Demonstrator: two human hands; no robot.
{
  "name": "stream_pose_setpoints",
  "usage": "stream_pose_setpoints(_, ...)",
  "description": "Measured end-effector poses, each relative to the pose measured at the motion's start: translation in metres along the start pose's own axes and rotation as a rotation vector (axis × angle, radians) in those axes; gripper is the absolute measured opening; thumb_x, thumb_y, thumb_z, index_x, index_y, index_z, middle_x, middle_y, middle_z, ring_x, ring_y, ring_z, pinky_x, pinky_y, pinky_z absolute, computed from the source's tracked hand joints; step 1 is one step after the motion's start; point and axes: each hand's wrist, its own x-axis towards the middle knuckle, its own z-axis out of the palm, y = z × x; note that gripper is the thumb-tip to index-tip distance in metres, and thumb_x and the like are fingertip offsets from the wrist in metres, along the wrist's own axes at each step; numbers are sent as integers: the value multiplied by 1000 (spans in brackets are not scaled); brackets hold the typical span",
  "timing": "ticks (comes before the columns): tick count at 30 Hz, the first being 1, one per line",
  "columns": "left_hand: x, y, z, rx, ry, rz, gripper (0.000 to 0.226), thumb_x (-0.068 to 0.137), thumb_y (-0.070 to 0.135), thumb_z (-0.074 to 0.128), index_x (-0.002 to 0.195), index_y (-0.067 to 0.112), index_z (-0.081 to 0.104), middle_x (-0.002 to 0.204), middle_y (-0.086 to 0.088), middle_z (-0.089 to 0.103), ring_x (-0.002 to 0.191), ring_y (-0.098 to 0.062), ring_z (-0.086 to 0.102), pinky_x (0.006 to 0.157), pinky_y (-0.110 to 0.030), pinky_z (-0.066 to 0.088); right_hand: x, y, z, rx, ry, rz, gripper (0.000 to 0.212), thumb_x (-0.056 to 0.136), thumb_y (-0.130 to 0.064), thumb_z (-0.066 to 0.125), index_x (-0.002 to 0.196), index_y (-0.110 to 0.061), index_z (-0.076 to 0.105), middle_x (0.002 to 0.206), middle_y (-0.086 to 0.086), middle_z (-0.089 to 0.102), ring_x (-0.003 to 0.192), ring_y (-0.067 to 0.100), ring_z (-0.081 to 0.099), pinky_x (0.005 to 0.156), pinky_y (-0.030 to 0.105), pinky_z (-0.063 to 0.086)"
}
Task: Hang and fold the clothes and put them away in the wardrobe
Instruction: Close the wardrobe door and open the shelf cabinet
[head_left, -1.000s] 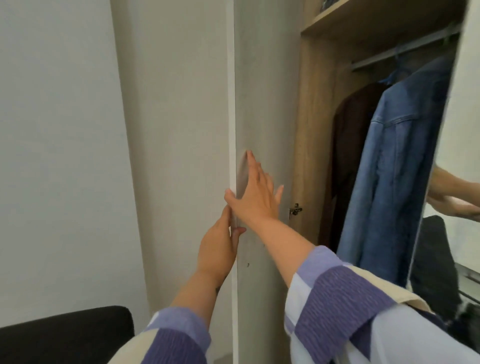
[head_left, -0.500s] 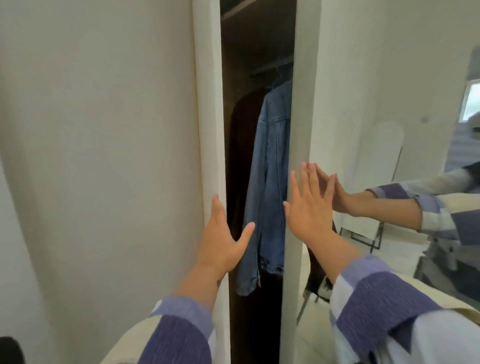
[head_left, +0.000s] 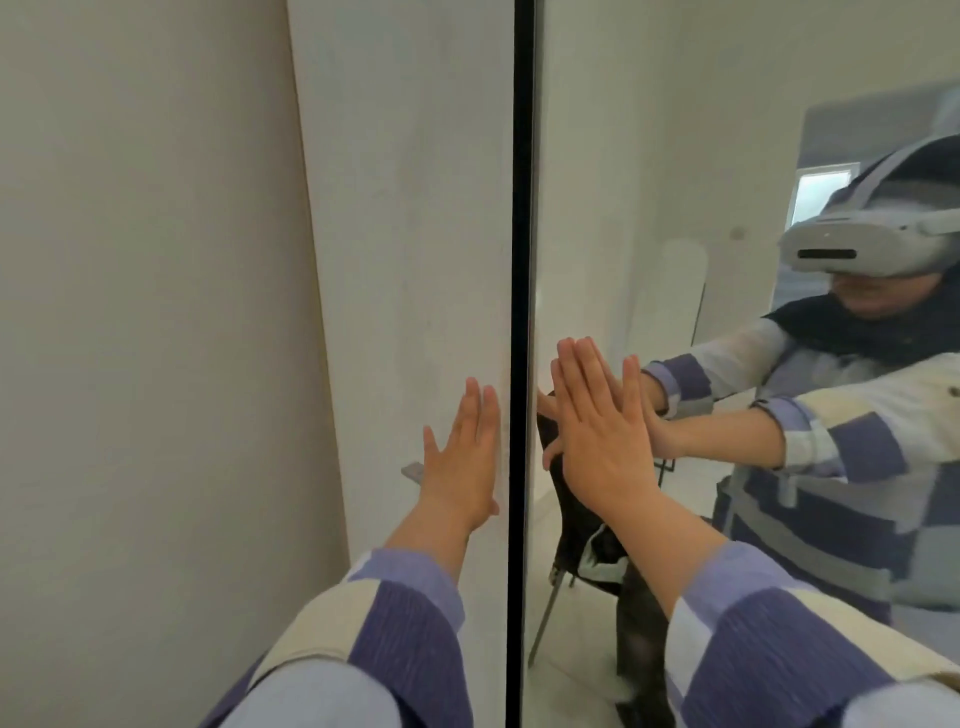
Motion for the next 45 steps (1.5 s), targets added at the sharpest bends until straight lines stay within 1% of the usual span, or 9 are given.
stream_pose_setpoints(6,24,11,13,-11,-7,-16,139,72,31,80,131,22,-46,141,0,-51,145,-18,-19,114,-57,6,2,2,5,117,24,-29,88,80,-42,60,151,-23,11,161,9,-2,146,27,-16,115,53,-13)
stream_pose_setpoints(11,31,5,15,-36,-10,9,138,73,31,78,130,26,-47,135,3,-56,145,-18,-18,115,-57,3,7,2,13,0,-4,-29,121,66,-77,53,151,-4,7,159,16,-7,146,32,-12,114,60,-9)
stream_pose_setpoints(15,30,2,11,-1,-29,17,135,74,34,76,133,23,-45,141,-2,-50,144,-18,-21,113,-57,-4,7,1,11,-10,43,-50,110,72,-69,48,150,-5,6,156,15,-15,142,30,-26,113,58,-11)
stream_pose_setpoints(19,20,12,6,12,-12,6,131,77,34,74,135,15,-42,146,-9,-45,143,-22,-26,112,-57,-9,-11,9,1,171,161,-78,78,84,-32,36,147,-30,-10,159,8,17,148,26,-2,118,52,0)
stream_pose_setpoints(23,-2,54,5,-18,42,107,125,81,33,70,136,13,-41,146,-9,-44,143,-23,-26,111,-59,-10,-60,49,-21,75,195,3,83,84,-24,35,146,-30,-19,157,9,22,147,26,9,118,51,3)
stream_pose_setpoints(28,-29,142,-3,-46,208,313,125,81,51,62,134,10,-44,145,-10,-45,141,-26,-29,111,-61,-7,-116,131,-68,-252,-1,119,72,88,-22,38,151,-9,6,160,13,-4,147,31,-7,115,60,-4)
stream_pose_setpoints(35,-68,280,-5,-73,394,516,118,79,56,62,147,9,-22,152,-12,-33,141,-31,-29,108,-57,-13,-177,220,-144,-486,-219,167,54,82,-20,54,134,-10,46,142,15,40,138,35,29,116,60,-2)
stream_pose_setpoints(41,-89,341,8,-186,216,424,135,68,50,77,144,19,-31,147,-13,-42,135,-35,-38,110,-63,-7,-207,252,-154,-542,-323,-49,36,89,-24,42,111,-10,66,112,10,64,119,31,49,115,56,-10)
stream_pose_setpoints(45,-87,348,11,-184,176,347,147,63,53,79,130,20,-48,142,-12,-49,132,-36,-42,110,-63,-5,-200,253,-154,-411,-115,-166,25,63,-23,74,77,-3,74,75,12,70,85,32,66,104,54,40)
